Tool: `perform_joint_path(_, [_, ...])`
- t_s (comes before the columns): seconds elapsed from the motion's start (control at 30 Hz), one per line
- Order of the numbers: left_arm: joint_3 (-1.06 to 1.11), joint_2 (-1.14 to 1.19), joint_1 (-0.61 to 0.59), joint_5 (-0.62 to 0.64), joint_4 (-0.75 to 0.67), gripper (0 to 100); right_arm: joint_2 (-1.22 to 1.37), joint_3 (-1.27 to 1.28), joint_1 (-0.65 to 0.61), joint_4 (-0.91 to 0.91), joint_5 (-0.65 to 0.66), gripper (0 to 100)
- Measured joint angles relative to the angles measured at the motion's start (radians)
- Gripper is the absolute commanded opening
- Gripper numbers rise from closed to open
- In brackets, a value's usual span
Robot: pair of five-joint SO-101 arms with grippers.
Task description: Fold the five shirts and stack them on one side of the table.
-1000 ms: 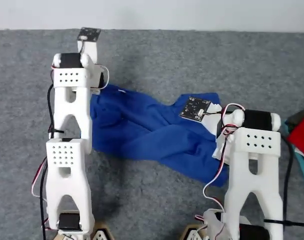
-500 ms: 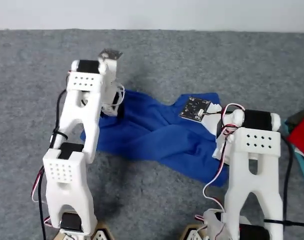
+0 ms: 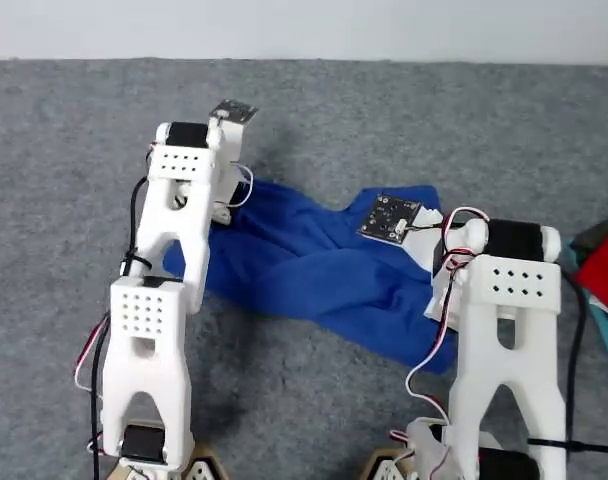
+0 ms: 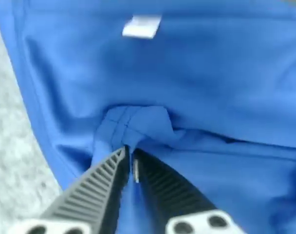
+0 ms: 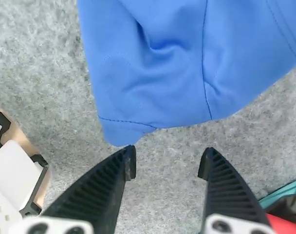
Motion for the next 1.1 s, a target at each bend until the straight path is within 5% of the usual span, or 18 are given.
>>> perform_joint_path(0.3, [-0.106,0.026,-0.002,-0.014,0.003,1,0.000,0.000,0.000,0.000,0.000,21.6])
perform_joint_path(0.77, [-0.106,-0.242,-0.003,-0.014,0.003,1,0.000,0.000,0.000,0.000,0.000,21.6])
perform_joint_path(1.1, [-0.106,-0.074,-0.080,0.106,-0.187,12,0.000,0.000,0.015,0.015,0.000,21.6])
